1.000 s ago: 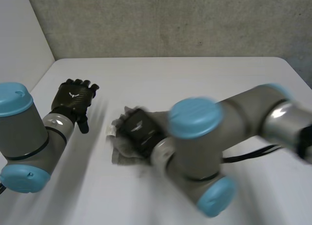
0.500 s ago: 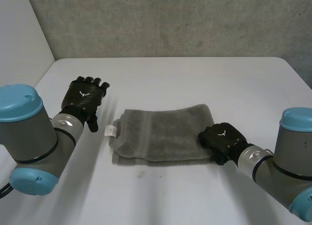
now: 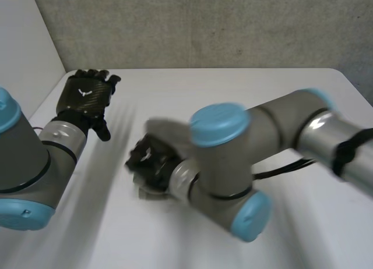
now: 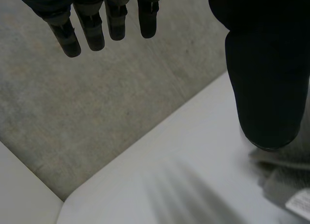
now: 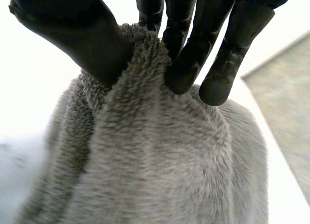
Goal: Fold the towel.
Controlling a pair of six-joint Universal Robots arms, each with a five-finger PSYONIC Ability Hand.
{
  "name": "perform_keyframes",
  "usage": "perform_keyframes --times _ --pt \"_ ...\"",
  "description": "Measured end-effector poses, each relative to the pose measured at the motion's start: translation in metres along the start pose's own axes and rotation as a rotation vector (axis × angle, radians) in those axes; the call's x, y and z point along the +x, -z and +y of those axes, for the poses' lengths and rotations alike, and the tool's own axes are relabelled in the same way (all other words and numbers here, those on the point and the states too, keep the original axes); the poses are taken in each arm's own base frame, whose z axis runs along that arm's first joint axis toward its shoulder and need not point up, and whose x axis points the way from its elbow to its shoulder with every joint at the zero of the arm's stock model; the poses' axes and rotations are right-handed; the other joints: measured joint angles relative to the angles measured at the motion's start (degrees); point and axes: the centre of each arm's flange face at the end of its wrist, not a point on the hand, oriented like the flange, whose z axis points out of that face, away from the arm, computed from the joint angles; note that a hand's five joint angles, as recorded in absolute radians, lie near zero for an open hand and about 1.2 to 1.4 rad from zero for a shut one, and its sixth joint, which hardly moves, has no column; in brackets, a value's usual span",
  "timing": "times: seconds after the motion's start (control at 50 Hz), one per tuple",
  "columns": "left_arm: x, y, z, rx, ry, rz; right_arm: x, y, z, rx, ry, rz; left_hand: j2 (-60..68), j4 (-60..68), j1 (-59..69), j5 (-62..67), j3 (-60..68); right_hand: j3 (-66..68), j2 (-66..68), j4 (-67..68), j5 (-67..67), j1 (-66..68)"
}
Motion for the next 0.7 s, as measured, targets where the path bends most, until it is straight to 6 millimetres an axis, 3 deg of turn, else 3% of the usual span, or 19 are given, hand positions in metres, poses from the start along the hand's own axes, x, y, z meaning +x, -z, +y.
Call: perform_keyframes --times 0.04,0.08,0.16,0.26,0.36,0.52,0.7 --pt "-0.003 0.001 -0.004 0.011 0.026 -0.006 -0.008 -0.004 -0.001 -0.01 0.026 -0.011 0.0 0.0 0.0 0.0 0.0 -13.1 -13.3 -12.0 -12.7 -13.1" --pt "-0.006 0.001 -0.008 0.024 0.062 -0.012 -0.005 -0.007 -0.004 -0.015 0.031 0.026 0.0 0.0 0.0 0.0 0.0 -32.4 -33.6 -32.7 -34.4 -33.2" --pt "-0.009 0.0 -0.013 0.041 0.113 -0.018 0.026 0.0 -0.01 0.003 -0.073 0.176 0.0 0.0 0.0 0.0 0.0 -60.3 -58.4 -60.5 -63.2 -59.6" --pt "-0.006 -0.003 -0.014 0.046 0.141 -0.004 0.072 0.027 -0.001 0.031 -0.324 0.353 0.0 0.0 0.0 0.0 0.0 -62.3 -59.6 -61.9 -63.7 -61.9" --pt "0.011 -0.005 -0.007 0.02 0.161 0.056 0.091 0.046 0.02 0.006 -0.47 0.429 0.0 0.0 0.0 0.0 0.0 -62.3 -59.5 -61.9 -63.7 -62.0" --pt "0.054 -0.003 0.023 -0.097 0.187 0.208 0.092 0.047 0.06 -0.105 -0.554 0.436 0.0 0.0 0.0 0.0 0.0 -62.3 -59.5 -61.9 -63.7 -62.0" --pt "0.076 -0.003 0.064 -0.231 0.178 0.261 0.079 0.028 0.09 -0.177 -0.646 0.383 0.1 0.0 0.0 0.0 0.0 -62.3 -59.5 -61.9 -63.7 -62.0"
